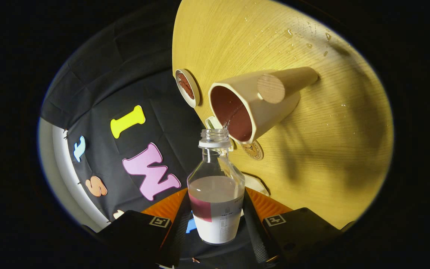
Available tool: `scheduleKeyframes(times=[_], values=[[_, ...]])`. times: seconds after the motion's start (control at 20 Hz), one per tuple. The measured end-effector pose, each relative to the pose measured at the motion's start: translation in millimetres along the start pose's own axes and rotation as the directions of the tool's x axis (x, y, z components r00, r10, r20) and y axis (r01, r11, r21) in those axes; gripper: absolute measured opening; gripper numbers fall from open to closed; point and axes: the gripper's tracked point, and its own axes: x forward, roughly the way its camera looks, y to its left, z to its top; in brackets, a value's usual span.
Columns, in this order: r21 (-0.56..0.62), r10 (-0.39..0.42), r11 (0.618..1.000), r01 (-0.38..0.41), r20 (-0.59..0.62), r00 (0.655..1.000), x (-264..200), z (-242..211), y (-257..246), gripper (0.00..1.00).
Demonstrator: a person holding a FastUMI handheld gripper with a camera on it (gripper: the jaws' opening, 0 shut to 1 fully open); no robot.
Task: Take the bottle from table, then pour the juice into the cup, finally place the bottle on the coaster
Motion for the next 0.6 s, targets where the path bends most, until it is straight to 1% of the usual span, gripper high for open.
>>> scheduleKeyframes(times=[0.35, 0.6], values=[[0.099, 0.015, 0.995, -0.014, -0.004, 1.000, 1.9, -0.9, 14.2, 0.76], [0.162, 0.014, 0.987, -0.011, -0.018, 1.000, 1.8, 2.4, 18.9, 0.76]])
